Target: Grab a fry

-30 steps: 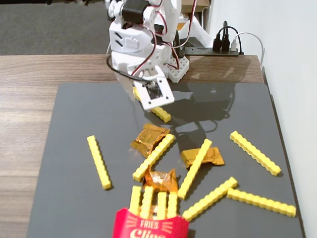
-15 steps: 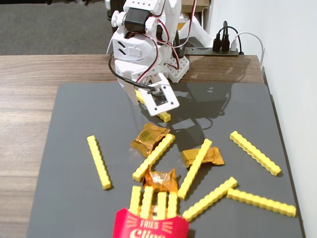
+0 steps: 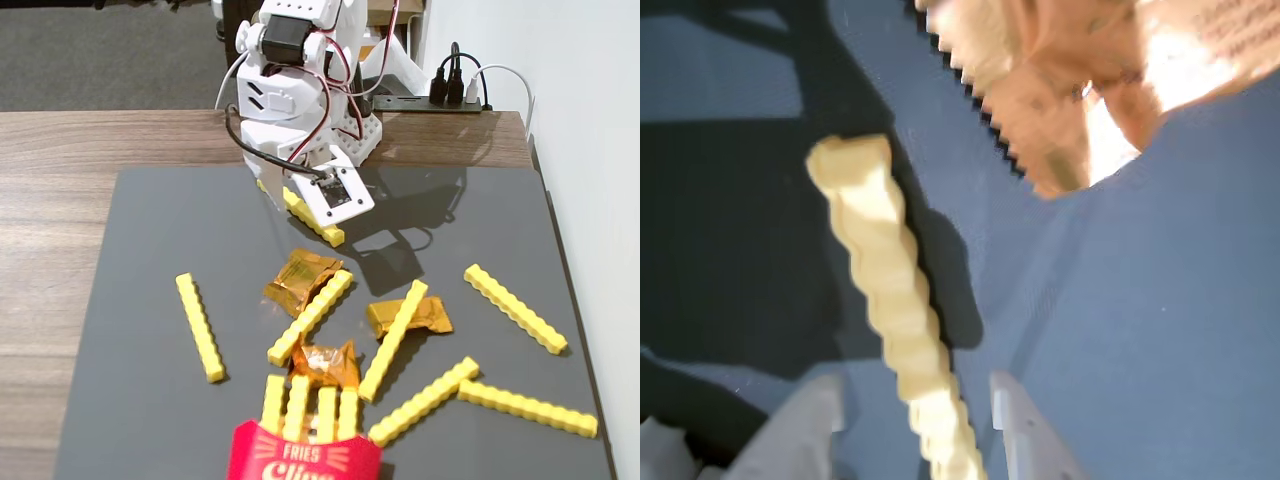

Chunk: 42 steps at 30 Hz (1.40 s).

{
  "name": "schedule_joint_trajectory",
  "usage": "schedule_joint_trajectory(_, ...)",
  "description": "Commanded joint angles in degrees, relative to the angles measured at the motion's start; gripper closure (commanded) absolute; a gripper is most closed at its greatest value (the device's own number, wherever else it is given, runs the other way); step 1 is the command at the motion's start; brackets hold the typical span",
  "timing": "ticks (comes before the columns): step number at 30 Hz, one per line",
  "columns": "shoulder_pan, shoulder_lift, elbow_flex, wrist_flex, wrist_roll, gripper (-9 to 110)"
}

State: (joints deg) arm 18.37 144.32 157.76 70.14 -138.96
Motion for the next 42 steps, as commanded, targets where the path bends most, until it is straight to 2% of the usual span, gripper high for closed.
schedule_joint_trajectory(1,0.6,0.8,0.5,-1.6,-0.4,88)
schedule_joint_trajectory(12,0.2,0.6,1.7,-3.4,1.3,101)
schedule_joint_trajectory(18,-1.5,0.5,-0.5,-2.2,4.7,101)
schedule_joint_trajectory(27,-9.6,0.1,-10.2,4.7,21.6,101)
schedule_joint_trajectory(36,-14.6,-3.4,-20.5,6.6,39.2,101)
schedule_joint_trajectory(42,-17.1,-9.6,-31.1,11.1,45.0,101)
